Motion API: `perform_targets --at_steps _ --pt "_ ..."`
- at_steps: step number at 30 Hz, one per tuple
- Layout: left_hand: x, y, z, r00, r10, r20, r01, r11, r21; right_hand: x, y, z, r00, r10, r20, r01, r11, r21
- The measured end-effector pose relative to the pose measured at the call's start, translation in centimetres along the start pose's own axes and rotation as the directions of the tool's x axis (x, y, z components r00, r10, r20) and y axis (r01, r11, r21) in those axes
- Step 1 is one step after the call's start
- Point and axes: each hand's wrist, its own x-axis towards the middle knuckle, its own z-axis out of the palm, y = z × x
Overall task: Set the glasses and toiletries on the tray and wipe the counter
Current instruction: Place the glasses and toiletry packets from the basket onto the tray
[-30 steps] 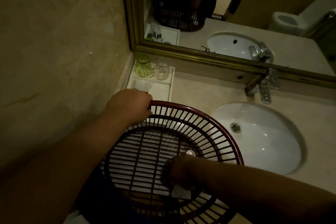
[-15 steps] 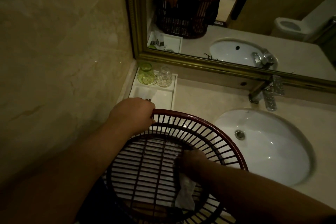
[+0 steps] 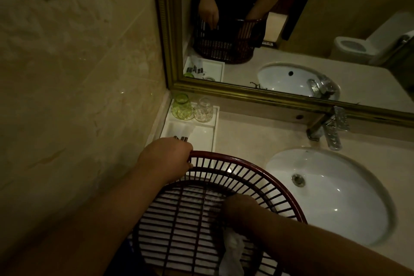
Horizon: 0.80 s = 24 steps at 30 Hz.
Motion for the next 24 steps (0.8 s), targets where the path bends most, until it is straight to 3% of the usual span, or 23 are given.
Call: perform_targets --at_steps 2,5,8,12,13,16,20,24 --pt "0.0 0.0 0.0 1.0 -0.001 -0.004 0.001 1.0 -0.008 -2.2 -1.5 -2.2 0.991 -0.131 -0.03 0.128 0.988 -0.082" --pt "-0.1 -0.1 0.2 1.0 -0.005 -0.012 0.005 1.0 -0.012 -5.7 -3.1 -5.4 0.909 -0.359 -0.212 0.334 0.931 -0.143" --pt "-0.1 0.0 0.1 1.0 -0.018 -0.004 0.018 1.0 -0.014 -9.2 -3.5 -9.2 0.834 -0.415 -0.364 0.484 0.867 0.12" --pt "-0.1 0.2 -0.1 0.999 -0.051 0.015 0.052 0.998 -0.041 -11.3 -2.9 -14.3 0.781 -0.394 -0.485 0.619 0.597 0.511" --pt "-0.2 0.2 -0.1 0.999 -0.049 0.007 0.049 0.998 -0.045 -10.9 -2.6 -15.3 0.775 -0.364 -0.517 0.626 0.555 0.548" --pt "-0.4 0.1 -0.1 1.0 -0.019 -0.008 0.019 0.999 -0.039 -6.9 -1.6 -18.2 0.787 -0.203 -0.583 0.574 0.588 0.57" --pt "-0.3 0.2 0.0 1.0 -0.016 -0.001 0.015 0.998 -0.061 1.7 -0.5 -19.3 0.902 -0.002 -0.431 0.352 0.58 0.734" --pt "-0.2 0.1 0.5 1.0 -0.008 -0.03 0.006 0.998 -0.056 10.6 0.2 -17.9 0.94 0.062 -0.336 0.198 0.704 0.682"
